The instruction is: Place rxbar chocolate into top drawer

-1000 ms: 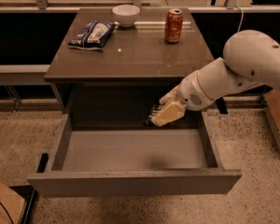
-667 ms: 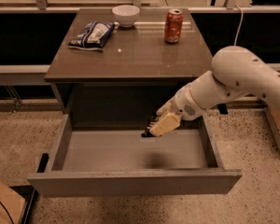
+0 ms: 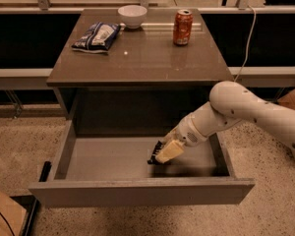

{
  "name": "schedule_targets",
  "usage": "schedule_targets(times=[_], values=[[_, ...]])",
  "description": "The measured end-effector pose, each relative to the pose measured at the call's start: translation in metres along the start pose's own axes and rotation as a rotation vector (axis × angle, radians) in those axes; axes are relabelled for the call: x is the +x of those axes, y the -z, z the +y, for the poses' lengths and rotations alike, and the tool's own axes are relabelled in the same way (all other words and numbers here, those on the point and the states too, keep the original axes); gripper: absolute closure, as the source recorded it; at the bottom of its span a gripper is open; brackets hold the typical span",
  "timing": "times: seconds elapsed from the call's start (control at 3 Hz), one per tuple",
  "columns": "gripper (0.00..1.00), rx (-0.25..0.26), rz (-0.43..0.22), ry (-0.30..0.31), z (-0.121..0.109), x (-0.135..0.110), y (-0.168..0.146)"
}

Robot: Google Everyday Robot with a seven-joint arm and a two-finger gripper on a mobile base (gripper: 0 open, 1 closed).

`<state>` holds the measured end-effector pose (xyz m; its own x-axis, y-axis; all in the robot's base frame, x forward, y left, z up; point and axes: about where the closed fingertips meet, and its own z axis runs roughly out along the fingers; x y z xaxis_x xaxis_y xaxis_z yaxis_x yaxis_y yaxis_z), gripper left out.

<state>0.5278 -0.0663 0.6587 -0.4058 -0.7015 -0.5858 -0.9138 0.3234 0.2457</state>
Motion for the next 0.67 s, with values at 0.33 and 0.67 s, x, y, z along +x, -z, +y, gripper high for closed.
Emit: schedule_targets(times=[0.33,0.67], values=[[0.58,-0.013,-0.057,-0.042,-0.0102,0.0142,-0.0187],[0.35,0.017,-0.110,-0.067,-0.0184,0.0162,-0.0135]])
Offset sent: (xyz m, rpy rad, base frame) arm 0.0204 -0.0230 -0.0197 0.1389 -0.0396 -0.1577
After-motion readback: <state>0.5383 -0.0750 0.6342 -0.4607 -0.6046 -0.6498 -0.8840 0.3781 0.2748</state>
